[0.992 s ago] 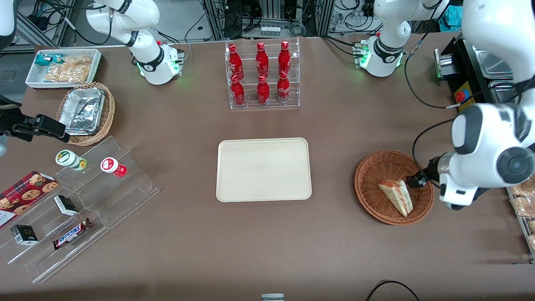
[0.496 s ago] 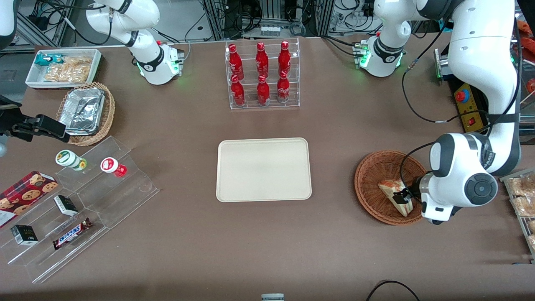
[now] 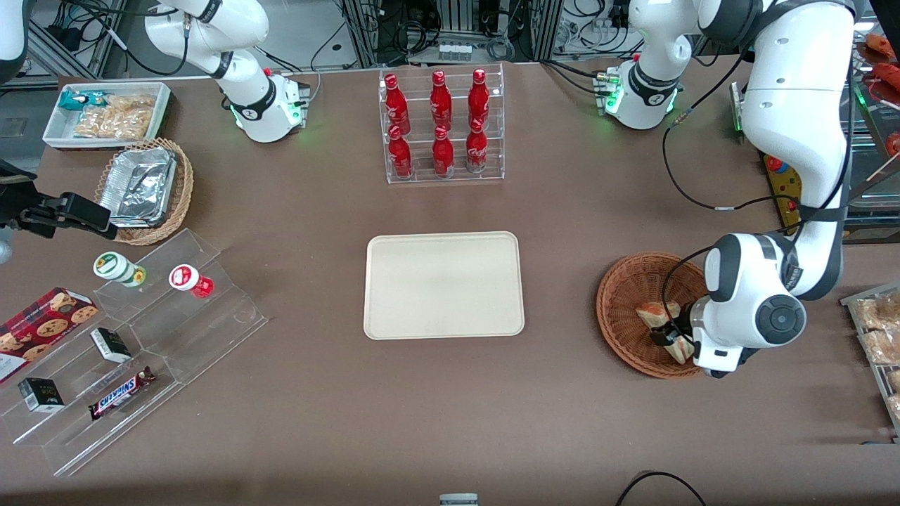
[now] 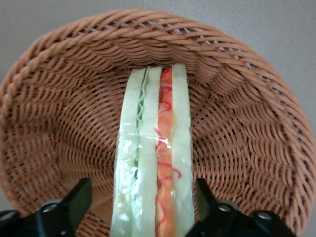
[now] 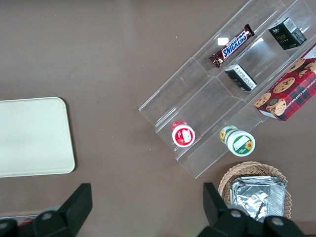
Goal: Place sandwich from basket to tray
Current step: 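Close the left gripper on the sandwich wedge and lift it, then carry the sandwich with the left gripper over the cream tray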
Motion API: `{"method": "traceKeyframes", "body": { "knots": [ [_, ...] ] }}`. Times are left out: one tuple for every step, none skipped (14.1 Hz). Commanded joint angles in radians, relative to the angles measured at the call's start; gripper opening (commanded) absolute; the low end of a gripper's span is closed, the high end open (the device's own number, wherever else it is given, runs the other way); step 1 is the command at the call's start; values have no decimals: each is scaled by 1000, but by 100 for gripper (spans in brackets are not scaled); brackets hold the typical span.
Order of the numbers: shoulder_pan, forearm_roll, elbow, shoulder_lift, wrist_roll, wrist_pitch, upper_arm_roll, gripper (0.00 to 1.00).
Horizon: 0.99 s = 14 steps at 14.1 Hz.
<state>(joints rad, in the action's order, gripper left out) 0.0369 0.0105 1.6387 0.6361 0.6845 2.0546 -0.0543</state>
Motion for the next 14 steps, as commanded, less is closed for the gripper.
{"method": "traceKeyframes", "body": {
  "knots": [
    [11,12,10,-7,24,19,4,52],
    [12,12,7,-12,36,16,4,42],
    [14,12,4,-18,59,15,2,33],
    [30,11,0,-32,75,10,2,28],
    [53,9,-3,-50,81,7,2,25],
    [73,6,-13,-67,82,-4,2,25],
    [113,0,-32,-84,95,-34,2,25],
    [157,-1,-58,-88,124,-71,2,25],
    [213,-1,-100,-87,174,-115,2,26],
    [268,-1,-137,-81,226,-151,2,26],
    [329,2,-169,-66,278,-168,2,26],
    [389,3,-184,-44,300,-165,2,26],
    [452,6,-207,-15,303,-156,2,26],
    [498,6,-251,23,303,-157,2,27]
  ]
}}
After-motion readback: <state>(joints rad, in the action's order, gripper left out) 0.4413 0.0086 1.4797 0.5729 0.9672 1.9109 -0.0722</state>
